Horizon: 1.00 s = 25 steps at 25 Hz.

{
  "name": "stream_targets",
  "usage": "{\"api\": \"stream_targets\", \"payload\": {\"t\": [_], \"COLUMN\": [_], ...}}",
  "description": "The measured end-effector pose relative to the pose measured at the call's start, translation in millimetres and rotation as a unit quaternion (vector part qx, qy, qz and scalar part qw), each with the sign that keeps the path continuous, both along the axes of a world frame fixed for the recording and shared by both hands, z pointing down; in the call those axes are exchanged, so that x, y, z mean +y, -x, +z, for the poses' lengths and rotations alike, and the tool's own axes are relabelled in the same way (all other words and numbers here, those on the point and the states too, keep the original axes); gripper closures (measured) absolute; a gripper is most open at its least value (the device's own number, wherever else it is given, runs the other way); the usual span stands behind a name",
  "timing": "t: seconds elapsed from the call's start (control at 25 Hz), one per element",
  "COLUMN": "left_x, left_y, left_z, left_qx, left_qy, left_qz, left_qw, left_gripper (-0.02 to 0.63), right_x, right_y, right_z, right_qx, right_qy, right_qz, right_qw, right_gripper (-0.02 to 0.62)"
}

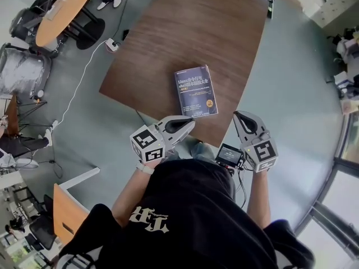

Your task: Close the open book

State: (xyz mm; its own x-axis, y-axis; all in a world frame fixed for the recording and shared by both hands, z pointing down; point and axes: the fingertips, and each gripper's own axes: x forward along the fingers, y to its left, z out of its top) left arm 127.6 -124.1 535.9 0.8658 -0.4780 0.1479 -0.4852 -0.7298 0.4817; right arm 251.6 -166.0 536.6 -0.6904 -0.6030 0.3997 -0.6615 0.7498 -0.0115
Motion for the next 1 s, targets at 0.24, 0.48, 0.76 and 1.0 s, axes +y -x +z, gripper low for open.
{"api": "stream_targets", "payload": {"t": [0.24, 0.48, 0.76, 1.0], "left_x": [9, 23, 44, 68], "left_y": [58, 117, 174, 204], "left_z": [-9, -11, -13, -14], "left_qx": [0.003, 0.004, 0.01, 0.024], "left_qy": [-0.013, -0.025, -0.037, -0.036], "left_qz": [0.004, 0.002, 0.009, 0.024], "left_qw": [0.9999, 0.9997, 0.9992, 0.9987], "left_gripper": [0.6, 0.6, 0.6, 0.6], "right_x": [17, 40, 66, 92], "right_y": [46, 90, 134, 162], "right_z": [-9, -14, -22, -35], "right_qx": [0.002, -0.01, -0.023, -0.022], "right_qy": [0.0, 0.009, 0.008, 0.001], "right_qz": [0.027, 0.055, 0.094, 0.116], "right_qw": [1.0, 0.998, 0.995, 0.993], "right_gripper": [0.607, 0.607, 0.607, 0.607]}}
